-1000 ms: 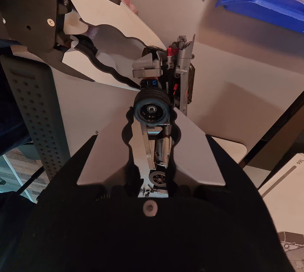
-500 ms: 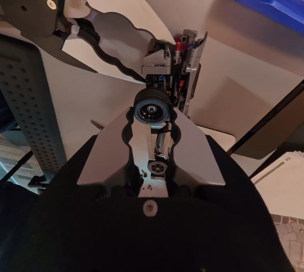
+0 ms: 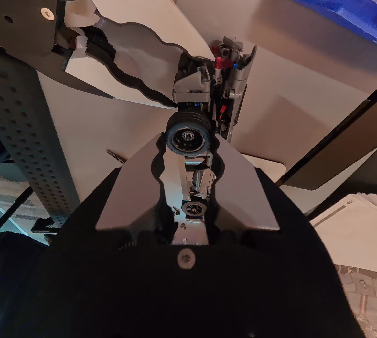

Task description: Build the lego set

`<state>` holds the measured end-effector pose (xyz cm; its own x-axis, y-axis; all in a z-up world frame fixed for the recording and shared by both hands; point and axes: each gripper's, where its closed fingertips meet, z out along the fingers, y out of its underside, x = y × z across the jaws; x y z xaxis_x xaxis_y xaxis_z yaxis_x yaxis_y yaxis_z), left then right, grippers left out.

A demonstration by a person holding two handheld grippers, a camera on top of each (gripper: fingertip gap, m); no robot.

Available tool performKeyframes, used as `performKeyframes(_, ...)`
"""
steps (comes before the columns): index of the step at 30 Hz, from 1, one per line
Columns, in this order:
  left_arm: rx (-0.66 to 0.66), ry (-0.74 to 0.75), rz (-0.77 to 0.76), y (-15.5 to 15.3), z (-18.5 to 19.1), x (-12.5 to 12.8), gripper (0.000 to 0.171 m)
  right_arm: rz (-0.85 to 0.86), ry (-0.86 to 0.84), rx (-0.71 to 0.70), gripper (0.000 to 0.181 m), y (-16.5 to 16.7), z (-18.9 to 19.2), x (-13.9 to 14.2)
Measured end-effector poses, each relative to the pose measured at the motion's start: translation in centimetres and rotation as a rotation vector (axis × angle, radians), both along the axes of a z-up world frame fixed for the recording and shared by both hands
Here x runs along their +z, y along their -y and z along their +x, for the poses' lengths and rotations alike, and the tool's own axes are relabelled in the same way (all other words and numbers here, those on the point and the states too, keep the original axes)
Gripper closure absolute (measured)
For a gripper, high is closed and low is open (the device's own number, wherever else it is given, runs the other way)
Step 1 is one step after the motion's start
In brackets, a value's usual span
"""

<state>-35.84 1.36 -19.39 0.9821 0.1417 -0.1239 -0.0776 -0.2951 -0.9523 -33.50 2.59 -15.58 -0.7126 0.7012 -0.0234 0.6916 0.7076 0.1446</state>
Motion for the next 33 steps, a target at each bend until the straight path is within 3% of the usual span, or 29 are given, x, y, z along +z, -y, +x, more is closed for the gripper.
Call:
performKeyframes(23,0.001,0.006,0.007,0.0,0.1,0.1,0.115,0.073,0.021,0.055,0.142,0.1,-0.1,-1.4)
performKeyframes(27,0.002,0.007,0.005,0.1,0.0,0.0,0.116,0.01,-0.043,-0.02,0.132,0.1,-0.5,-0.7)
performKeyframes(33,0.004,0.016,0.01,0.1,-0.2,0.0,0.117,-0.133,-0.198,-0.035,0.139,0.3,-1.0,1.1)
